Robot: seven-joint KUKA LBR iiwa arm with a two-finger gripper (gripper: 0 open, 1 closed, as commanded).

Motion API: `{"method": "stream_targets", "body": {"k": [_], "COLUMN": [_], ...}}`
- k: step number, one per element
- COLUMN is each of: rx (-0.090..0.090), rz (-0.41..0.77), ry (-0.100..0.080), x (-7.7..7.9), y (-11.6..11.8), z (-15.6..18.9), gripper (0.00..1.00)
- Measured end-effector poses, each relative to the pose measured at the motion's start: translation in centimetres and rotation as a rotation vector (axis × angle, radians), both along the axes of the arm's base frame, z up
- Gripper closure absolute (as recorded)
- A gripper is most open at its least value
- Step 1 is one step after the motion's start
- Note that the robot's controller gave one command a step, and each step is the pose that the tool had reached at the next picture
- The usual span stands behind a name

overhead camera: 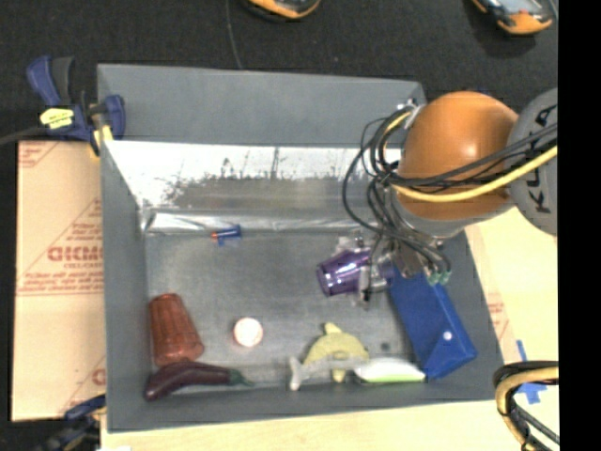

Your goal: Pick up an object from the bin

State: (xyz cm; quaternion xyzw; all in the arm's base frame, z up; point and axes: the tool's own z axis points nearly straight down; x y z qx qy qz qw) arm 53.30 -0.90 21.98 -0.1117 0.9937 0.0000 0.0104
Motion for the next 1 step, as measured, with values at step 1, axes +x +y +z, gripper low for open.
{"method": "stream_targets", "body": {"k": [1], "rx": [0.001], "rz": [0.000], "ry": [0.000], "x": [0.00], "y": [0.03], "z": [-0.01], "gripper": [1.00]}}
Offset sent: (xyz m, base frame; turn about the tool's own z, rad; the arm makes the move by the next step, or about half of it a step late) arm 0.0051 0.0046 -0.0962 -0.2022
